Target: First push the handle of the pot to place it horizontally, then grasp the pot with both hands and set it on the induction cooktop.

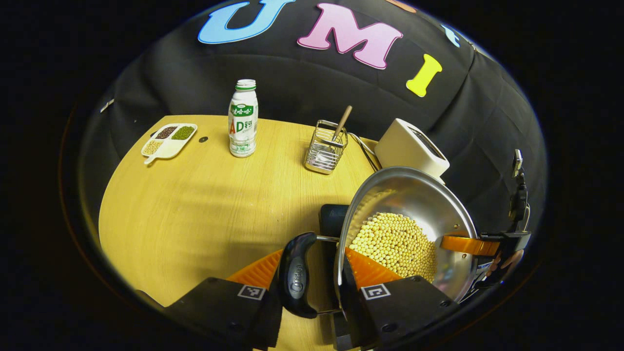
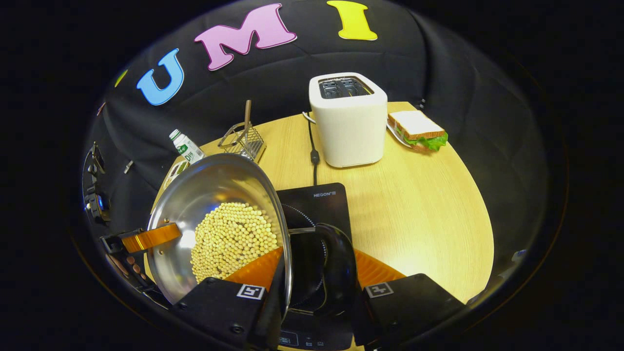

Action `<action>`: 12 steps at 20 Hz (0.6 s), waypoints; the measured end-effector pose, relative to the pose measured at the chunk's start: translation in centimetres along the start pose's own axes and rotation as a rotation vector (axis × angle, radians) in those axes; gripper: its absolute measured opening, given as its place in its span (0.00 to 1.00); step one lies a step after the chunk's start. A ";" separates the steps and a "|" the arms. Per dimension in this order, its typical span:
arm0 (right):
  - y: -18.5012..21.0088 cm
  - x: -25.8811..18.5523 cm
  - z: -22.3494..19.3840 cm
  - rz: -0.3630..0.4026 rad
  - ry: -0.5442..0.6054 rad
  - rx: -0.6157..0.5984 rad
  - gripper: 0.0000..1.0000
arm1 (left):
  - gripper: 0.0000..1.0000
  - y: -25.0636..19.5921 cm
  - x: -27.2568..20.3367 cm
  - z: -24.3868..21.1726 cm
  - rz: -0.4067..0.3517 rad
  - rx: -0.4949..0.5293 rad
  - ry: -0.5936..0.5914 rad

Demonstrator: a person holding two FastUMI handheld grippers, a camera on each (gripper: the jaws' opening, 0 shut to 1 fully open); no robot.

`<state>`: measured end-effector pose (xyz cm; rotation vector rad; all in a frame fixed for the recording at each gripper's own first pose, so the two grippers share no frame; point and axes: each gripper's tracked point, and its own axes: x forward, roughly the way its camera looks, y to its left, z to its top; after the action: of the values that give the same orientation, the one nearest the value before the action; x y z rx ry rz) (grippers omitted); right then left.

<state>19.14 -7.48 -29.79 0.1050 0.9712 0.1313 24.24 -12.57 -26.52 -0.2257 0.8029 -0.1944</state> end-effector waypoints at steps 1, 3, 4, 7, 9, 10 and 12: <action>-0.4 0.3 0.0 0.000 0.006 0.000 0.55 | 0.57 -0.2 0.4 -0.2 0.002 -0.002 0.003; -0.9 0.7 0.0 -0.001 0.014 -0.002 0.60 | 0.56 -0.5 1.0 -0.4 0.005 -0.008 0.008; -1.1 1.1 0.0 -0.001 0.018 -0.002 0.60 | 0.57 -0.7 1.3 -0.5 0.005 -0.010 0.010; -2.0 1.7 0.1 -0.005 0.027 -0.002 0.60 | 0.57 -1.1 2.3 -0.7 0.006 -0.012 0.019; -2.5 2.1 -0.1 -0.007 0.035 0.002 0.60 | 0.57 -1.2 2.9 -0.8 0.008 -0.011 0.025; -2.7 2.2 -0.2 -0.009 0.037 0.002 0.60 | 0.57 -1.2 3.2 -0.9 0.008 -0.012 0.029; -2.8 2.9 -0.2 -0.006 0.035 0.005 0.60 | 0.57 -1.2 3.2 -0.6 0.005 -0.009 0.020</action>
<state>20.72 -9.78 -32.69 0.1052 1.0071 0.1258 25.82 -14.63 -28.78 -0.2302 0.8239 -0.1883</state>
